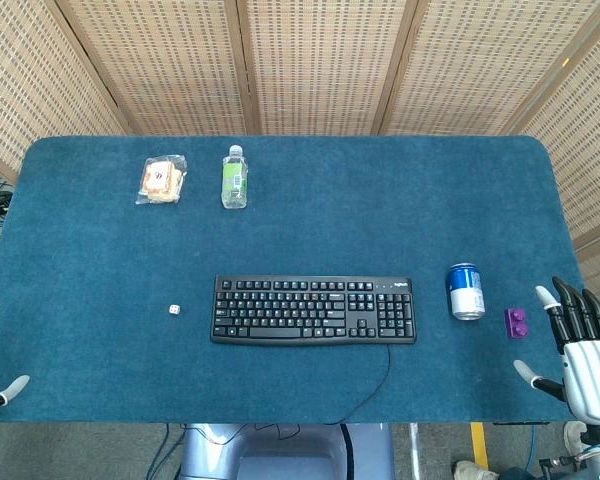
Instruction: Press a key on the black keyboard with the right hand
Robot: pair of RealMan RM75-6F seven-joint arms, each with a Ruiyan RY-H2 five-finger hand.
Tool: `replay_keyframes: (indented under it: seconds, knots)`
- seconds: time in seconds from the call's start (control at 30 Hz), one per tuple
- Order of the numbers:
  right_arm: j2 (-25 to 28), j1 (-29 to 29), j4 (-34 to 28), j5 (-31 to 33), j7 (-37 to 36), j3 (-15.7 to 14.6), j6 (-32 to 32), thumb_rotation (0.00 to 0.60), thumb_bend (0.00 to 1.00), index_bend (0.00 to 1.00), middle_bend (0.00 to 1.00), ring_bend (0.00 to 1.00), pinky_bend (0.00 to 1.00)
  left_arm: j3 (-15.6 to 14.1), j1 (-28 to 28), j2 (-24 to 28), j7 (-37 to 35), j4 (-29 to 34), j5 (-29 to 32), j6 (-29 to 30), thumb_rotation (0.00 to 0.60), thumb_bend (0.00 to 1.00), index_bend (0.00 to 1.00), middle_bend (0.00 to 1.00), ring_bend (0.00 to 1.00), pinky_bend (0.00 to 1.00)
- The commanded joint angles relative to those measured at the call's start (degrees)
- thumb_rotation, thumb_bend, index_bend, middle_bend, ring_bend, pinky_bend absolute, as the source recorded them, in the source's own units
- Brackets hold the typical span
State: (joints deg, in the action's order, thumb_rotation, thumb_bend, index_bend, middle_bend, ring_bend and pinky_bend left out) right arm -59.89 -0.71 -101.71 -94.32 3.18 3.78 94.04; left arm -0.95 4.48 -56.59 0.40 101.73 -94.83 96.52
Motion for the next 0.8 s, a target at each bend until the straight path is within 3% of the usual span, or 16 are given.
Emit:
replay_keyframes:
  seconds: [0.03,0.3,0.43,0.47,0.5,0.63,0.7,0.8]
  knots:
    - [0.0,0.0,0.0,0.1,0.0,0.0,-0.1,0.6,0.0,0.0,0.0,0.0,0.0,0.0,-0.1,-0.1,0.3,0.0,0.0,-0.1,0.6,0.0,0.0,0.0,0.0,0.0]
    - [-0.1,-0.5,0.0,0.1,0.5,-0.3,-1.5,0.6,0.03,0.0,0.0,0.0,0.0,0.0,-0.1,-0.3,0.6,0.0,0.0,-0.1,0.6,0.0,0.0,0.0,0.0,0.0]
    - [0.4,-1.8,-0.9,0.0,-0.6,-0.2,-3.4,0.6,0.17,0.0,0.0,0.0,0.0,0.2,-0.4,-0.5,1.1,0.0,0.2,-0.6,0.6,0.0,0.0,0.0,0.0,0.0]
    - [0.5,-2.2,-0.9,-0.1,-0.6,0.0,-3.9,0.6,0.26,0.0,0.05,0.03,0.03,0.3,-0.5,-0.6,1.3,0.1,0.4,-0.8,0.6,0.0,0.0,0.0,0.0,0.0]
    - [0.6,-3.3,-0.9,-0.4,0.3,0.4,-5.0,0.6,0.39,0.0,0.14,0.12,0.13,0.3,-0.6,-0.6,1.4,0.2,0.6,-1.0,0.6,0.0,0.0,0.0,0.0,0.0]
    - [-0.5,-6.8,-0.7,-1.7,4.5,2.3,-7.7,0.6,0.93,0.0,0.62,0.69,0.72,0.6,-0.6,-0.5,1.2,0.6,0.7,-0.7,0.6,0.0,0.0,0.0,0.0,0.0]
    - [-1.1,-9.6,-1.0,-3.0,5.8,2.3,-11.7,0.6,1.0,0.02,0.71,0.8,0.84,0.7,-0.6,-0.5,1.2,0.8,1.0,-0.8,0.6,0.0,0.0,0.0,0.0,0.0]
    - [-1.1,-13.1,-1.5,-3.5,5.3,2.0,-17.4,0.6,1.0,0.06,0.74,0.89,0.94,0.9,-0.8,-0.5,1.4,1.0,1.4,-1.1,0.6,0.0,0.0,0.0,0.0,0.0]
